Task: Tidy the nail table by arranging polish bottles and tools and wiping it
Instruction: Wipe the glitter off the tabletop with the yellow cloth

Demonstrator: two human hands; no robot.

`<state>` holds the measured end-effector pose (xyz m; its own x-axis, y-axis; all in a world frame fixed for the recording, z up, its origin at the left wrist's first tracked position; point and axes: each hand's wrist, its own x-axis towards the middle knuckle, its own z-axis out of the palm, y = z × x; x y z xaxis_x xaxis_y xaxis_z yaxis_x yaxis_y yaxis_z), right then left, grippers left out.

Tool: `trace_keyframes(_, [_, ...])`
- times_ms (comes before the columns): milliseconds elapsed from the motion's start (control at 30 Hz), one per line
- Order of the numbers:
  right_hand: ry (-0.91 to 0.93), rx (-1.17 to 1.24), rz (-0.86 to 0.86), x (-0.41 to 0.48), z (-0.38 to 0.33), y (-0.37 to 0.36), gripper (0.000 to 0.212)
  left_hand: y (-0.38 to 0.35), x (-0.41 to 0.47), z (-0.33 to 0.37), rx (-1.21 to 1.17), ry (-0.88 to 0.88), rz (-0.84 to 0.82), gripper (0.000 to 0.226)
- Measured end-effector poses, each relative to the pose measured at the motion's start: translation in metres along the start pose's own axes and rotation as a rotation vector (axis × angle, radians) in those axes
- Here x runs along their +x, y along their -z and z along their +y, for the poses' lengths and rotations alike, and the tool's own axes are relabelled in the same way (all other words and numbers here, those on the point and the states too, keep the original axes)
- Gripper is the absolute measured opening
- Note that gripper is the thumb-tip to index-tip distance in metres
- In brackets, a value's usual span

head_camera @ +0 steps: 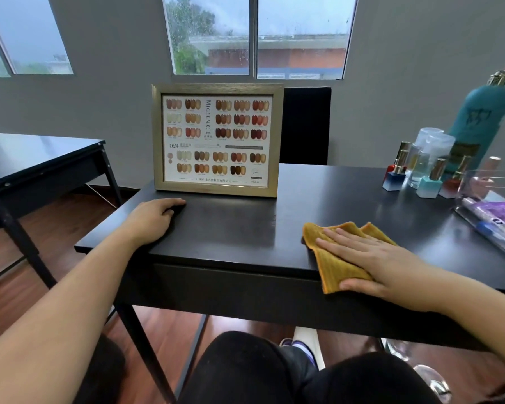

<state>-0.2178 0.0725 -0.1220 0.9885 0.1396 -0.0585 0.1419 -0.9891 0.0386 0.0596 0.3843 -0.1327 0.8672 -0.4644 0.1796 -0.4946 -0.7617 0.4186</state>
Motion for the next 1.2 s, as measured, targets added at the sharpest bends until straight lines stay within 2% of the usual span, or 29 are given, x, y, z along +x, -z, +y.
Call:
trace_keyframes(233, [-0.027, -0.028, 0.069, 0.011, -0.018, -0.006, 0.07, -0.001, 0.001, 0.003, 0.019, 0.009, 0.002, 0.044])
trace_keyframes(467, [0.025, 0.027, 0.167, 0.088, -0.092, -0.007, 0.071, -0.002, 0.002, 0.001, 0.033, 0.004, -0.01, 0.044])
trace_keyframes(633, [0.06, 0.041, 0.147, 0.124, -0.127, -0.003, 0.07, -0.004, 0.003, -0.003, 0.01, -0.018, 0.008, 0.045])
trace_keyframes(900, [0.123, 0.081, 0.08, 0.089, -0.082, 0.001, 0.07, -0.004, 0.002, -0.005, -0.014, -0.031, 0.02, 0.043])
trace_keyframes(1100, [0.021, 0.174, -0.064, 0.037, -0.018, 0.01, 0.075, -0.003, 0.001, -0.003, 0.004, -0.038, 0.02, 0.044])
trace_keyframes(1200, [-0.07, 0.258, -0.075, 0.019, 0.009, 0.013, 0.071, -0.003, 0.001, -0.003, 0.015, -0.029, 0.022, 0.044])
